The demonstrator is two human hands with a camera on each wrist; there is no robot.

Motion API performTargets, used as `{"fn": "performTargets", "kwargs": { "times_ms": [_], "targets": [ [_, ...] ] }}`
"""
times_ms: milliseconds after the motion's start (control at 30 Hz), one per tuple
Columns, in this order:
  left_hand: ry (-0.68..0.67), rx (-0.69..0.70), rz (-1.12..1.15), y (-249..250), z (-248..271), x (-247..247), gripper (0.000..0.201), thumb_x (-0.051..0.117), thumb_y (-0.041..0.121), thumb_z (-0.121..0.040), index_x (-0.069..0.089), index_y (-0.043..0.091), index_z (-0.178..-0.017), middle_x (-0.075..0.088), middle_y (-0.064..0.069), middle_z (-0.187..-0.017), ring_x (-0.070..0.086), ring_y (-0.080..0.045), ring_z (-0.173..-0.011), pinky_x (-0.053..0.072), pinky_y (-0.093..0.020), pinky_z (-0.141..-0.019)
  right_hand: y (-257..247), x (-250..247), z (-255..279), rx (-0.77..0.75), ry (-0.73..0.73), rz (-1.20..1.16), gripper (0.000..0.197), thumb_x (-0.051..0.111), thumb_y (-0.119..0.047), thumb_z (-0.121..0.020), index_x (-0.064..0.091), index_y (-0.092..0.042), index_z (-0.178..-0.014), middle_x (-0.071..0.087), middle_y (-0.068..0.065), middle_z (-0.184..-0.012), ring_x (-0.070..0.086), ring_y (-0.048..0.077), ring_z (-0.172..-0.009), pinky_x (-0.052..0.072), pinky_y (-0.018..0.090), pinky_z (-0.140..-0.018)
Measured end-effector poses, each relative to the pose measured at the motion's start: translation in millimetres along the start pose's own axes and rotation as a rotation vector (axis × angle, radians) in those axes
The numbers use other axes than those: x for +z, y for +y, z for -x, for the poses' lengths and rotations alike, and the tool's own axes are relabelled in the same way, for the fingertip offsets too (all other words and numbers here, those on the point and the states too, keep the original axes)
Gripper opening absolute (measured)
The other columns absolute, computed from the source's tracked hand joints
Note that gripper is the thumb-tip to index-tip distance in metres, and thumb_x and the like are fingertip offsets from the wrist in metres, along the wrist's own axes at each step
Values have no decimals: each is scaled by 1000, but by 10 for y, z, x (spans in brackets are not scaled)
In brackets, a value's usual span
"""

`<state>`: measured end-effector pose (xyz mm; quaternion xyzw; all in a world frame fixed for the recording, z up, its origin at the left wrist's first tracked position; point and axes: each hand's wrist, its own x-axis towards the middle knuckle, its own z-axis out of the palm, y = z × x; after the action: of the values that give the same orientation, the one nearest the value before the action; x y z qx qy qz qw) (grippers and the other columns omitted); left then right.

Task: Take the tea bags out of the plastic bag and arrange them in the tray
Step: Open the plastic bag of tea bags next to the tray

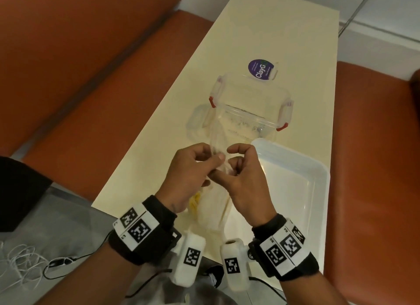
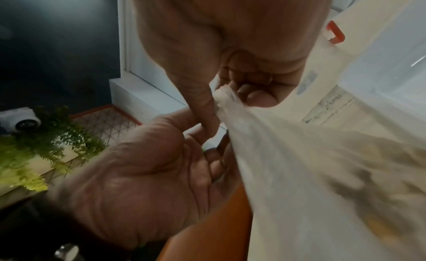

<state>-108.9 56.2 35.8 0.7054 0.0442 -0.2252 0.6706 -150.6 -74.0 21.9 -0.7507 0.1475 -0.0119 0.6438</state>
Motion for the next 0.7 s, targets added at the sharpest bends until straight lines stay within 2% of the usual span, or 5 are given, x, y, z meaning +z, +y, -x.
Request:
{"fn": "performTargets", "kwargs": {
  "times_ms": [133,300,467,567,700],
  "targets": [
    [-19,-27,87,17,-14,-46,13,69,25,-92,76,18,-99,75,3,-88,71,-9,-81,57,-28,-72,-4,-105,-17,98,-3,-81,54,87,-23,-73,55,-22,-116,52,-14,-60,53,0,-58,43,14,-57],
    [-60,-114,248,5,-12,-42,18,64,10,-93,73,11,-108,77,-11,-101,73,-15,-87,60,-29,-78,-14,-149,16,178,-81,-218,42,76,-41,-76,69,-19,-111,68,1,-82,64,5,-75,48,16,-67],
    [39,-116,425,54,-35,-66,31,76,11,-74,67,12,-104,76,-10,-87,71,-13,-69,61,-25,-65,-25,-191,23,167,18,-250,15,71,-26,-89,72,-11,-92,69,-1,-78,62,7,-69,48,15,-61],
    [60,-131,491,110,-67,-129,14,67,5,-87,70,11,-99,76,-7,-88,71,-12,-72,62,-27,-69,-75,-280,21,192,50,-310,15,65,-29,-94,68,-16,-87,65,-2,-76,60,8,-71,48,20,-65],
    [8,-220,772,178,-64,-243,18,52,10,-96,69,16,-97,70,-1,-80,68,-10,-68,60,-31,-73,-137,-411,7,359,27,-691,15,59,-27,-96,66,-18,-88,62,-2,-71,65,12,-70,55,22,-62]
  ]
}}
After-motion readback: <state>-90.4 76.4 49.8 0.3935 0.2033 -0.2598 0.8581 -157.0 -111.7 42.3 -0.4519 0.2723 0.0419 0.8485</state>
